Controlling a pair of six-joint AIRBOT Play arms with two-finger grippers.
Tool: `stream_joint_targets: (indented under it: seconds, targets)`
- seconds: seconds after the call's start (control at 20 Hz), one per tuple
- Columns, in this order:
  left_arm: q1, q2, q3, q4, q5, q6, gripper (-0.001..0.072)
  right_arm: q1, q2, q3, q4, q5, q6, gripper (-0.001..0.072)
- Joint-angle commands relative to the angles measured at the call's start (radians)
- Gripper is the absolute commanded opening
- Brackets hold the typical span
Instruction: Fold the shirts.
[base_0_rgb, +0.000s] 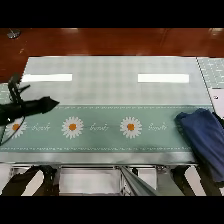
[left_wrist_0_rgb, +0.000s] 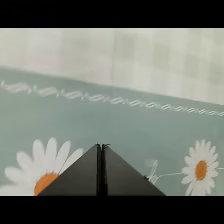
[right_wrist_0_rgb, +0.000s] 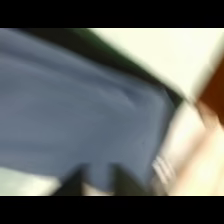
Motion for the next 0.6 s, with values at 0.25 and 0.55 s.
stream_joint_targets:
  seconds: [0.25,0.55]
  targets:
    - [-0.337,-0.335,0.808,0.458,-0.098,-0.24,0.0027,0.81,-0.464,0.42,0.406,-0.546,-0.092,0.0017]
    - [-0.415,-0.517,0.643,0.608,-0.089,-0.327,0.0028,0.935,-0.805,0.328,0.217,-0.351,0.006,0.0015]
